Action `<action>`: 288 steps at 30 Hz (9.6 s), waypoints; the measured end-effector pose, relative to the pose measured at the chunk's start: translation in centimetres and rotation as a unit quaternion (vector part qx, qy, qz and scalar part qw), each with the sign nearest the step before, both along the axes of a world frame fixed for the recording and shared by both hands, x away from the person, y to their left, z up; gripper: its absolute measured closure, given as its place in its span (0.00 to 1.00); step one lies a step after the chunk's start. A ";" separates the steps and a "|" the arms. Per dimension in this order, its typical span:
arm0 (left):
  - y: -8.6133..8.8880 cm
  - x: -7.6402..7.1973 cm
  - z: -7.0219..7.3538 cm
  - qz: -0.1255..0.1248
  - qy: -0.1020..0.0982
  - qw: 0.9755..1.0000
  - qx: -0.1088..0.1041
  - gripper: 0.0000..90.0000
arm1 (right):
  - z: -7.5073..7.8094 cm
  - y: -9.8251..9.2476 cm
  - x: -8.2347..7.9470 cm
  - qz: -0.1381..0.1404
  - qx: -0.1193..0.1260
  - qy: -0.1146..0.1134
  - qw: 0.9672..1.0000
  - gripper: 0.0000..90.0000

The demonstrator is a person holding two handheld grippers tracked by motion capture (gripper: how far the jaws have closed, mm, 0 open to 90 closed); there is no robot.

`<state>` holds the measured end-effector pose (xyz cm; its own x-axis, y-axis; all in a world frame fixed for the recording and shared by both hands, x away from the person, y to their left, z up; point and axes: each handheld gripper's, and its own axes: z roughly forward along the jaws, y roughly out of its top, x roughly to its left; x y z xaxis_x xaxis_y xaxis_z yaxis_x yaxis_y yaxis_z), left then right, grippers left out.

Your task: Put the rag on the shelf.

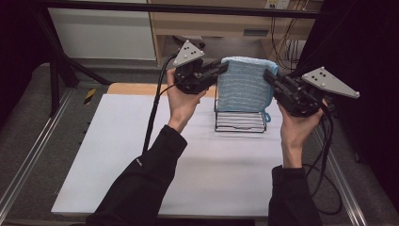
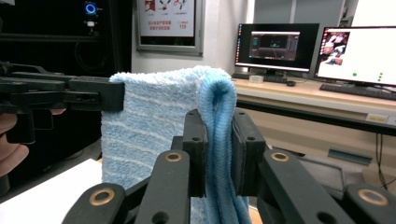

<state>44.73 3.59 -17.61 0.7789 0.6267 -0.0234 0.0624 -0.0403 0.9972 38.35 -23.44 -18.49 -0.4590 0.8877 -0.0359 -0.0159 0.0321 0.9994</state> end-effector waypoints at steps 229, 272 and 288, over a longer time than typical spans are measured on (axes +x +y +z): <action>0.3 1.7 -6.7 -0.032 0.119 0.984 0.130 0.50 | -5.0 -2.7 4.5 0.062 -0.042 0.146 0.986 0.55; 20.9 -6.4 -22.7 0.061 0.204 0.963 0.166 0.14 | -19.0 0.2 -0.3 0.164 -0.052 0.233 0.957 0.01; 24.7 -8.4 -26.5 0.083 0.217 0.956 0.179 0.14 | -25.5 -3.9 -2.0 0.142 -0.032 0.276 0.950 0.00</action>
